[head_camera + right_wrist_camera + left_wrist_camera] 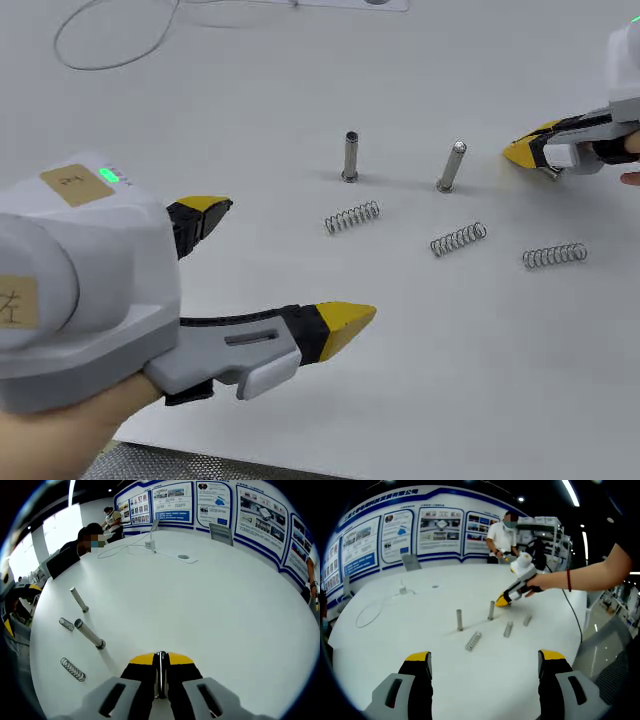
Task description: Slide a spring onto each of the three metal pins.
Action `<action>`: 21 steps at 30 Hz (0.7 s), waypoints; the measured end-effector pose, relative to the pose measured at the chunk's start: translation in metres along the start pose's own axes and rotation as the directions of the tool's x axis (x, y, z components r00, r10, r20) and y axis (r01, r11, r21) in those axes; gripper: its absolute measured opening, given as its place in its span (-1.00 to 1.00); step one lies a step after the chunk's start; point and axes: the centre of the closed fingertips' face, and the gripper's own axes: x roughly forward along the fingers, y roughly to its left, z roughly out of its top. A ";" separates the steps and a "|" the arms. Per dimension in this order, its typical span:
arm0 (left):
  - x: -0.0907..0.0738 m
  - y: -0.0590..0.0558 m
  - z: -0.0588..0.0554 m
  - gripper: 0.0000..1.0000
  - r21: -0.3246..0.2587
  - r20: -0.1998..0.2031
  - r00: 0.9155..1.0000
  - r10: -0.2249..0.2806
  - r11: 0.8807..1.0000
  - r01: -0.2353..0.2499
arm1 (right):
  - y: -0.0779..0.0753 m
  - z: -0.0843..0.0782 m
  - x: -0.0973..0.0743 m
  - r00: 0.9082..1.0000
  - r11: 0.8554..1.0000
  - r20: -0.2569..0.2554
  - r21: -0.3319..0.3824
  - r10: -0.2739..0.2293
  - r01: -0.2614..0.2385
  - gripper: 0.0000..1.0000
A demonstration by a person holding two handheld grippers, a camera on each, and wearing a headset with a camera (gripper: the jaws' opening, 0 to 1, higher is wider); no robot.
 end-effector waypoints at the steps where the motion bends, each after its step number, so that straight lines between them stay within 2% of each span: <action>1: 0.000 0.000 0.000 0.78 -0.001 0.002 1.000 0.000 1.000 0.000 | 0.002 0.000 -0.001 1.000 1.000 -0.002 -0.001 0.000 0.000 -0.81; 6: 0.000 0.002 0.000 0.77 -0.001 0.001 1.000 0.008 1.000 -0.008 | 0.004 0.000 -0.002 1.000 1.000 -0.007 -0.012 0.000 0.000 -0.82; 12: 0.000 0.000 0.000 0.74 -0.013 -0.002 1.000 0.002 1.000 -0.002 | 0.004 0.003 -0.012 0.999 0.996 -0.012 -0.070 -0.051 0.050 -0.82; 21: -0.001 -0.003 0.005 0.75 0.002 0.013 1.000 -0.008 1.000 0.008 | 0.005 0.010 -0.034 0.996 0.997 0.046 0.012 -0.077 0.077 -0.83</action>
